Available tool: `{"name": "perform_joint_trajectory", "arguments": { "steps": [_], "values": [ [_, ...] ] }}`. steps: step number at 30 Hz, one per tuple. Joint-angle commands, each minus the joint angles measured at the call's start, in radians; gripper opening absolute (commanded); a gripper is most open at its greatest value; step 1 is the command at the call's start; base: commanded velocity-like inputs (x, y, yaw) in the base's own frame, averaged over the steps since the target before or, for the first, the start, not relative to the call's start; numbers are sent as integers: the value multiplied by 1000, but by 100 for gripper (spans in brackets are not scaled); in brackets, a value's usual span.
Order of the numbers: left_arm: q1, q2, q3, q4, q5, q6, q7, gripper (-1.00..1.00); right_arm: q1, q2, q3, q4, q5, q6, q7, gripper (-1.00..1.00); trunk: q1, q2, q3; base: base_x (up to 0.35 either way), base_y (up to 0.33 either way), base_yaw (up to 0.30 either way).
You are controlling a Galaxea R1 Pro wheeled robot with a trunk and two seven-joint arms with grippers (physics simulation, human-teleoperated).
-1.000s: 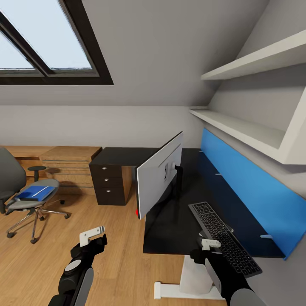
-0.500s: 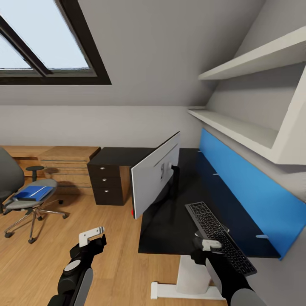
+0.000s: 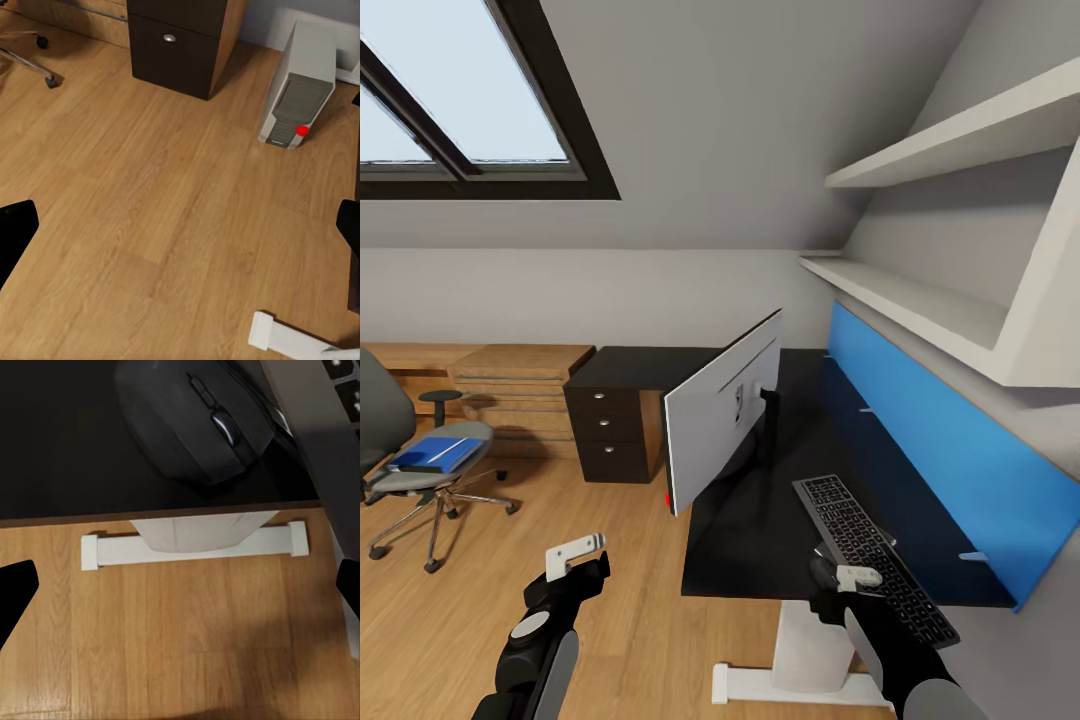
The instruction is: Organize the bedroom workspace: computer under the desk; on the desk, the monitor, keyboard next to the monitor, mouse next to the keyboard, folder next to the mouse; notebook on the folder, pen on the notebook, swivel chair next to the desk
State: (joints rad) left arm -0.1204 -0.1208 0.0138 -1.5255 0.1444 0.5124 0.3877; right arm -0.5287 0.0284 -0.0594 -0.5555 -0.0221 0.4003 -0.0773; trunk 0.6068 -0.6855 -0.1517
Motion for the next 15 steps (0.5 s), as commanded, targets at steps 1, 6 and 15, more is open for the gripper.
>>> {"name": "perform_joint_trajectory", "arguments": {
  "steps": [1,6,15],
  "values": [
    [-1,0,1,-2,11,3,7,100,0,1,-4,-2,-2,6,-2,100,0,-1,-2,0,-2,0],
    [-1,0,1,-2,11,3,7,100,0,1,-4,-3,-2,14,-2,100,0,-1,-2,0,0,0],
    [-1,0,2,-3,11,3,7,100,-1,1,-4,-3,-2,18,-3,100,0,-1,-2,0,-140,0]
  ]
}}
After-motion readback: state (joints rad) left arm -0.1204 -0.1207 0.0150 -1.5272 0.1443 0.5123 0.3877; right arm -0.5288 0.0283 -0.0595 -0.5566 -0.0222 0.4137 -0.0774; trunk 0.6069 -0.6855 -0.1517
